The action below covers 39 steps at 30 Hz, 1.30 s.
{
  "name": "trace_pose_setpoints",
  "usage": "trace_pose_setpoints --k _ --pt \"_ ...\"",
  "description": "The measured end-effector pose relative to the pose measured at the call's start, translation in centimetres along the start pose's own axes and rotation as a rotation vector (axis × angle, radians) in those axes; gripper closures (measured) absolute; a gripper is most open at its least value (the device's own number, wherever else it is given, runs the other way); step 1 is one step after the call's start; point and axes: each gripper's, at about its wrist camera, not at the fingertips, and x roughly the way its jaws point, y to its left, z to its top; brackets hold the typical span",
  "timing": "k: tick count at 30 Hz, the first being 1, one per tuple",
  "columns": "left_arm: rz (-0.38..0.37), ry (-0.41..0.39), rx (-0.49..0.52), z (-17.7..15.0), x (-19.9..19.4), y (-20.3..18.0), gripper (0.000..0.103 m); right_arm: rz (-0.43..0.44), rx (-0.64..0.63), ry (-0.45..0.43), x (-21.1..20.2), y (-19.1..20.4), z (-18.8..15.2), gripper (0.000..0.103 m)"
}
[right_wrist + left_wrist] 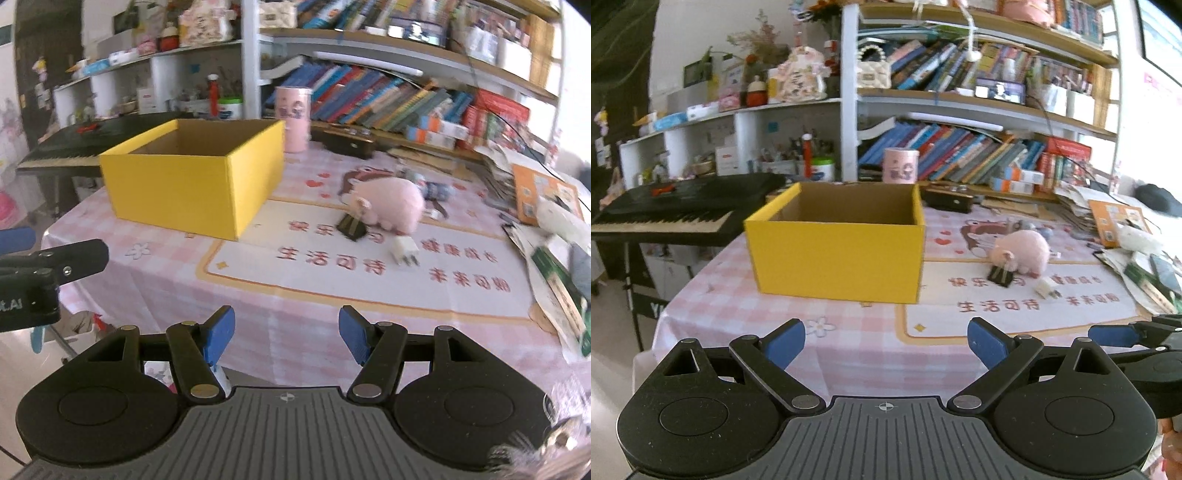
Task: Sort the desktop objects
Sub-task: 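Withdraw both open tools from the box back toward the pig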
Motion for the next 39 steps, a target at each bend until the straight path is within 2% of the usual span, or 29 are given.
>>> trace_pose_setpoints --k 10,18,33,39 --pt "-0.09 0.025 0.057 0.3 1.7 -3.3 0.006 -0.081 0.082 0.009 -0.7 -3.6 -0.9 0.043" --pt "-0.126 0.054 0.088 0.9 3.7 -6.2 0.006 -0.108 0.126 0.026 -0.1 -6.9 -0.8 0.043" --pt "-0.148 0.106 0.077 3.1 9.5 -11.0 0.006 -0.106 0.117 0.081 3.8 -12.9 1.8 0.043" --pt "-0.155 0.104 0.094 4.4 11.8 -13.2 0.006 -0.109 0.13 0.085 5.5 -15.8 3.2 0.044"
